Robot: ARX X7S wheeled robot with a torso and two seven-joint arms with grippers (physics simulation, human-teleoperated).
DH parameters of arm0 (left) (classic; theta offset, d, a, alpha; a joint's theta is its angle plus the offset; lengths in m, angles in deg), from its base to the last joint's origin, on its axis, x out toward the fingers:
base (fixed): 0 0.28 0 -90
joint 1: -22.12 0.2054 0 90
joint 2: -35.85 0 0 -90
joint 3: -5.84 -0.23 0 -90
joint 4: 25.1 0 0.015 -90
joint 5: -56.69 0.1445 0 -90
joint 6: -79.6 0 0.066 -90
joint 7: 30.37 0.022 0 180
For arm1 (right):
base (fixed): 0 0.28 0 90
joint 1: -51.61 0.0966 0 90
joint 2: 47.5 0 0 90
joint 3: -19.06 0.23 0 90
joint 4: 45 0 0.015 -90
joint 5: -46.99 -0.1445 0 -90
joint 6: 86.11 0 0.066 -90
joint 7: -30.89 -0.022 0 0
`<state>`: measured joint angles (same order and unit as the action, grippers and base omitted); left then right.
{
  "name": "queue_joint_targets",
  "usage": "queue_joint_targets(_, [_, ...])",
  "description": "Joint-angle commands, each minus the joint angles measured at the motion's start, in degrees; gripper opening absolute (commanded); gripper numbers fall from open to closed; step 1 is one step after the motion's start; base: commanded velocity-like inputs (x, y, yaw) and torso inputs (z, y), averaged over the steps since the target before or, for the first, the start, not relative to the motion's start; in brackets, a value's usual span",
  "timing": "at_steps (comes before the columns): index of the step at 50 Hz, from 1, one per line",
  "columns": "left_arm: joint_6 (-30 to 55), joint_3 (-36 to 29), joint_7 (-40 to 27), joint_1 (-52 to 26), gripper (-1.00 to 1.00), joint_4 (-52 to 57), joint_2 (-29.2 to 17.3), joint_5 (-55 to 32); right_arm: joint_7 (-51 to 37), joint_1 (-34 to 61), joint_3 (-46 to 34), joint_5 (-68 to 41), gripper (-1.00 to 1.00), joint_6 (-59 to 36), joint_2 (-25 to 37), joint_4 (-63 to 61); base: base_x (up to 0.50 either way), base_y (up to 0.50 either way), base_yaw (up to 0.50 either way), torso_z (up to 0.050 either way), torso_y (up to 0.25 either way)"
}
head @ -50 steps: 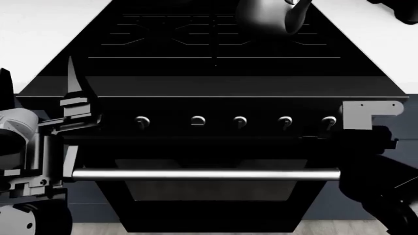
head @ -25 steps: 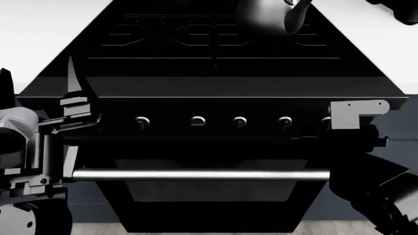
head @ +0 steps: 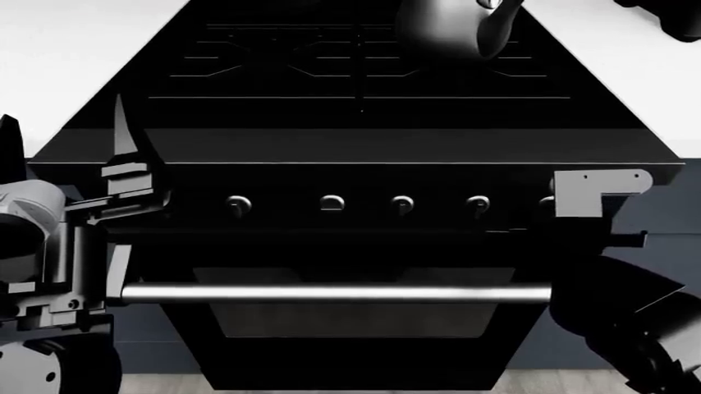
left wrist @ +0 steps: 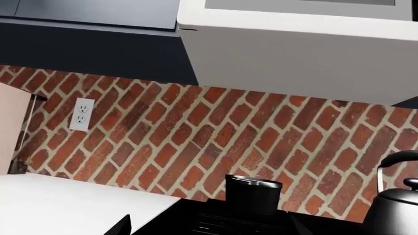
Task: Pick the kettle from the counter and place it on a stove burner. Then turn the burner on.
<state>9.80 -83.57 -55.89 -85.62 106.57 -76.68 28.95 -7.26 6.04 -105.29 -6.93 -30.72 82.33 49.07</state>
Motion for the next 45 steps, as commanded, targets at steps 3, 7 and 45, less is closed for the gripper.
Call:
queue_joint_targets(3, [-0.02, -0.21, -0.26, 0.0, 1.0, 0.11, -0.21, -0.06, 2.1, 2.0, -0.4, 2.73, -1.0, -2.4, 0.79, 3.57, 0.01, 0.0, 0.0, -0.004, -0.004])
queue_joint_targets(7, [-0.1, -0.09, -0.31, 0.03, 1.0, 0.1, -0.28, -0.23, 2.05, 3.36, -2.15, 3.6, -1.0, -4.7, 1.17, 1.82, 0.0, 0.0, 0.0, 0.0, -0.006])
queue_joint_targets(45, [-0.51, -0.08, -0.9, 0.04, 1.0, -0.07, -0.78, -0.73, 1.19, 9.38, -14.53, 12.98, -1.0, -14.56, -0.1, -2.76, 0.0, 0.0, 0.0, 0.0, -0.001])
